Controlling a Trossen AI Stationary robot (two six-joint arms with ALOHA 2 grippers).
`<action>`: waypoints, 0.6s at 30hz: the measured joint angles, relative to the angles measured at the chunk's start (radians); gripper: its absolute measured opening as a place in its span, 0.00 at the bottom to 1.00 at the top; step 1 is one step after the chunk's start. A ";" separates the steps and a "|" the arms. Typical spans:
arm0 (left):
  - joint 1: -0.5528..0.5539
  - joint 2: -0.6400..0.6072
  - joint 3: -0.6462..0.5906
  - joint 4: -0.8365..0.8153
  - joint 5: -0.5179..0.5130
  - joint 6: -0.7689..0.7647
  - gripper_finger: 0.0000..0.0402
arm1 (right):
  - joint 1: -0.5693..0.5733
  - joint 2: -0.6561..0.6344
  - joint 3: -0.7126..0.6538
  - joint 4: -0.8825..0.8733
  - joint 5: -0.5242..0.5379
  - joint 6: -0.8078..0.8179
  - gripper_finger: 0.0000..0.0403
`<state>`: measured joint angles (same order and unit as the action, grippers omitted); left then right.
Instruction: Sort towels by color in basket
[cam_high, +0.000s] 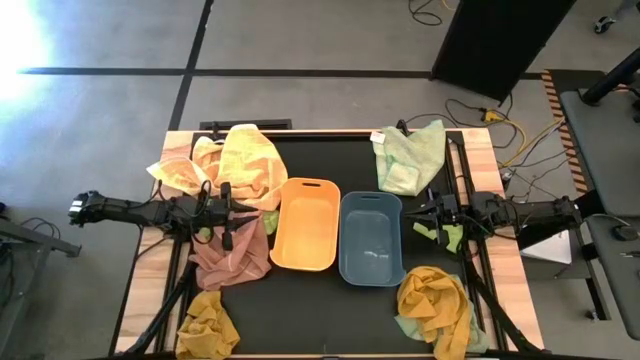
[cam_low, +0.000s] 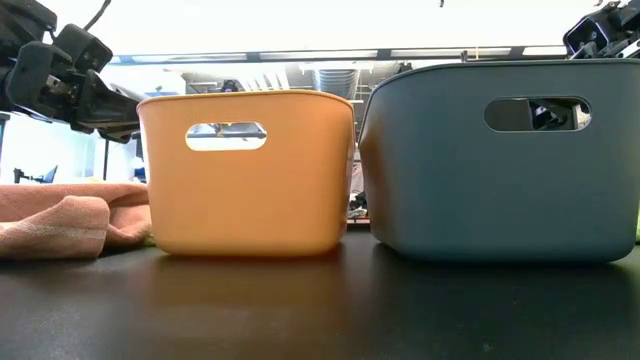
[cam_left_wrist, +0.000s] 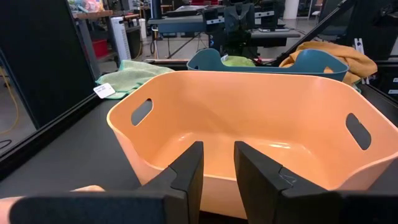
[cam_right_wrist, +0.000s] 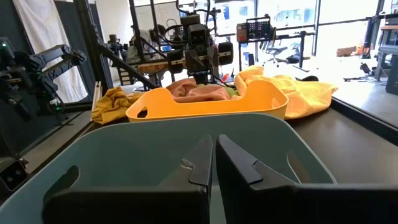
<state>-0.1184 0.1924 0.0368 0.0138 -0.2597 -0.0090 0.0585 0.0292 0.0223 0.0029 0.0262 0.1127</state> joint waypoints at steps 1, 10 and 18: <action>0.000 0.000 0.000 0.000 0.000 0.000 0.19 | 0.000 0.000 0.000 0.000 0.000 0.000 0.03; 0.000 0.000 0.000 0.000 0.000 0.000 0.19 | 0.000 0.000 0.000 0.070 0.000 0.030 0.03; 0.000 0.000 0.000 0.000 0.000 0.000 0.19 | 0.000 -0.001 0.000 0.262 0.001 0.283 0.03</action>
<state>-0.1188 0.1923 0.0368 0.0137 -0.2596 -0.0093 0.0586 0.0280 0.0227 0.2653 0.0270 0.3957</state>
